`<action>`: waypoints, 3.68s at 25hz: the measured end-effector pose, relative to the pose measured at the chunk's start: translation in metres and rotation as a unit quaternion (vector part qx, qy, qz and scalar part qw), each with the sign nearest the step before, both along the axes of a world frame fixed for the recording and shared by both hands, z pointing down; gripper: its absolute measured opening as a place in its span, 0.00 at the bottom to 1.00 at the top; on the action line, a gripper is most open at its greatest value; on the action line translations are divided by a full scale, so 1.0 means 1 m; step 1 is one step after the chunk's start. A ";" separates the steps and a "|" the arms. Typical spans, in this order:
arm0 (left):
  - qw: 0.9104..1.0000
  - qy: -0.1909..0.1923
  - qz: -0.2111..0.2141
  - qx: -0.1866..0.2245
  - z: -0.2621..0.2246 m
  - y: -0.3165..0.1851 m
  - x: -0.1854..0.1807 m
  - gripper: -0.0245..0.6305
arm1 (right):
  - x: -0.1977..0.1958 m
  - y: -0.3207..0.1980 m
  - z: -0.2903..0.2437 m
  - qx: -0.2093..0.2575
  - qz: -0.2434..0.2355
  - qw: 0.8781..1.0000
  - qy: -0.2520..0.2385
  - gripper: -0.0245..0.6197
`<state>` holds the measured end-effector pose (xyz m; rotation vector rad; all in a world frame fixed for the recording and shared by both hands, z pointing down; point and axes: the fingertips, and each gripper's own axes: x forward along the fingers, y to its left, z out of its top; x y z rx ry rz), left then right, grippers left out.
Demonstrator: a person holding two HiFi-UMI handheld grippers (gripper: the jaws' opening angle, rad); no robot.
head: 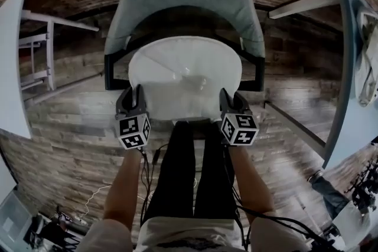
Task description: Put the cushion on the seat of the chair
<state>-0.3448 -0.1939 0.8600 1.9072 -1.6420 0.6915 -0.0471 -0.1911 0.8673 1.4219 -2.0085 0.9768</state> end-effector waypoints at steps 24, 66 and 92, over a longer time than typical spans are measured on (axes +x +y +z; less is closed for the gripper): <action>0.996 -0.047 0.003 -0.070 0.105 0.000 -0.009 0.14 | 0.015 0.002 0.092 -0.038 0.022 0.997 0.063 0.16; 0.999 0.012 0.028 -0.018 -0.125 -0.001 0.033 0.25 | 0.002 -0.011 -0.142 0.045 0.042 0.998 -0.009 0.39; 0.961 0.042 0.142 0.235 -0.510 -0.015 0.114 0.02 | -0.066 -0.024 -0.548 0.320 -0.048 0.944 -0.060 0.04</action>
